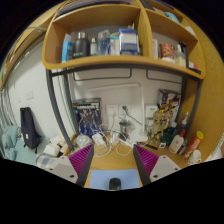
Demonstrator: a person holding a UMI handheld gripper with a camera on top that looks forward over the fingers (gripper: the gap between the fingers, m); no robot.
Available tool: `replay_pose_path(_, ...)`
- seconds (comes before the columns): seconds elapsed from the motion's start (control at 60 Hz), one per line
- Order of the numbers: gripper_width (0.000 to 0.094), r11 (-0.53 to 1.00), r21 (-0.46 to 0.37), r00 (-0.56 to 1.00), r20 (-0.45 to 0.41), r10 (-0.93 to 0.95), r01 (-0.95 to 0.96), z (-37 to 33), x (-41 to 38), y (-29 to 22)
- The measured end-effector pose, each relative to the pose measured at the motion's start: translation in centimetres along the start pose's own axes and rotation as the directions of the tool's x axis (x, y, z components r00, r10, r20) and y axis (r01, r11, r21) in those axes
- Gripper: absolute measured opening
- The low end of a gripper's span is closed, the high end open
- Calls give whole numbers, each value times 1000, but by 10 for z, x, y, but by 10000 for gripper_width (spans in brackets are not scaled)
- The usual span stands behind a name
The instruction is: Arrange mouse
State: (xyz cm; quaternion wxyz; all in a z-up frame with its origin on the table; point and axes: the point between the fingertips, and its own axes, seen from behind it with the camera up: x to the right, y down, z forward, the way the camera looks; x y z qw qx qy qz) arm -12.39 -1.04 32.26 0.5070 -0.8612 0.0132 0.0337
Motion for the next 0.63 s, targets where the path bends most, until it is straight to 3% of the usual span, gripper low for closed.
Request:
replay_pose_path(0.4, 779, 996, 91, 1000, -18, 14, -12, -86, -15, -40)
replay_pose_path(0.633, 776, 998, 67, 999, -42, 7, -5, -98, -10, -24)
